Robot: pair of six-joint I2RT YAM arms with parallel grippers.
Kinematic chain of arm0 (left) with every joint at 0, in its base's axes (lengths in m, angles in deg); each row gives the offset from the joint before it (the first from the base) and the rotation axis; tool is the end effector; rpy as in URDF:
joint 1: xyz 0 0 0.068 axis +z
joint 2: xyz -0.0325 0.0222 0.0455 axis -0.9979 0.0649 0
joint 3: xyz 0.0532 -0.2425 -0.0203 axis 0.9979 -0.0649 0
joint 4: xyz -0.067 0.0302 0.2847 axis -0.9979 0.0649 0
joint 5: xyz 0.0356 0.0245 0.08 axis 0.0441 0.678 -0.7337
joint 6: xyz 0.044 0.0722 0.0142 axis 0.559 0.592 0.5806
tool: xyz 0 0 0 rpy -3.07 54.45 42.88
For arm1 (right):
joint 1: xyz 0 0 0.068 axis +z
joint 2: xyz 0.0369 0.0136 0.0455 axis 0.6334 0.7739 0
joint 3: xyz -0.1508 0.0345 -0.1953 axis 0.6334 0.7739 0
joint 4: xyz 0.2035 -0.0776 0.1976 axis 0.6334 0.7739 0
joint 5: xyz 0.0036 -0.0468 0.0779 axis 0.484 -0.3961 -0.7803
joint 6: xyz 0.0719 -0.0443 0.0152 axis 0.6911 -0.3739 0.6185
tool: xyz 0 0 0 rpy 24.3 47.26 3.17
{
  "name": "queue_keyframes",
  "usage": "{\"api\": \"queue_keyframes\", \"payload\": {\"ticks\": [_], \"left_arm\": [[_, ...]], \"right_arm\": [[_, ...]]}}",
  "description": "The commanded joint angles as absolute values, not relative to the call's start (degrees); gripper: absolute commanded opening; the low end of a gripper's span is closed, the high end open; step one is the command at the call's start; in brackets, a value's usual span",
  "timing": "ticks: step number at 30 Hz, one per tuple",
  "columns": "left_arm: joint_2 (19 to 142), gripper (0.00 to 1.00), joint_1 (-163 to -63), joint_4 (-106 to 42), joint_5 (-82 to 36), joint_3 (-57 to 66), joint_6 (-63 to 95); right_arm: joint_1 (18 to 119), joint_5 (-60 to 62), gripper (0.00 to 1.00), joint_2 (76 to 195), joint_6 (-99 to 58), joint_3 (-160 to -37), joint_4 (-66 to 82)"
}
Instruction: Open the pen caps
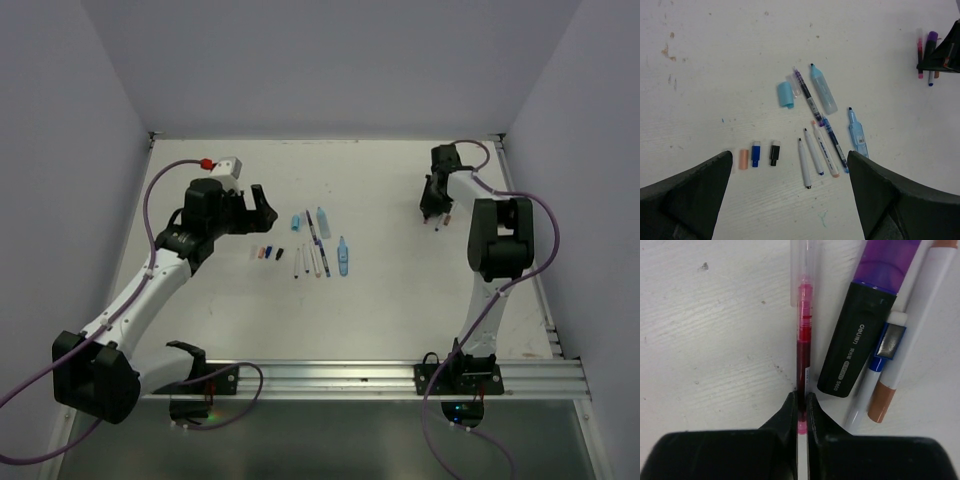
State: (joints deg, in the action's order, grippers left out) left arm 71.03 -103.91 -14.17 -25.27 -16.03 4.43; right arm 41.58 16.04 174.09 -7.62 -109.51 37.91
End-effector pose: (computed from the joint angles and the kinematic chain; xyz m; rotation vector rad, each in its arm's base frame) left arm 0.3197 -0.1100 0.2466 -0.0437 2.1390 -0.5375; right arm 0.4707 0.0089 0.0865 0.4507 2.6295 -0.0517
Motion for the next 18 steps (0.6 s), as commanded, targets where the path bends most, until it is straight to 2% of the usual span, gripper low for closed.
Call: {"api": "queue_keyframes", "payload": {"ticks": [1,12,18], "left_arm": [[70.95,1.0,-103.42,-17.79,-21.81,-14.78,3.53],[75.35,0.99,-103.42,-25.87,-11.78,-11.53,-4.02],[77.98,0.9,-103.51,-32.9,-9.49,-9.68,-7.72]], "right_arm": [[43.07,9.42,0.0,173.49,-8.79,-106.89,34.62],[59.68,5.64,0.0,157.05,-12.4,-98.98,26.01],[70.22,2.65,0.0,147.3,-14.16,-93.8,17.84]]}}
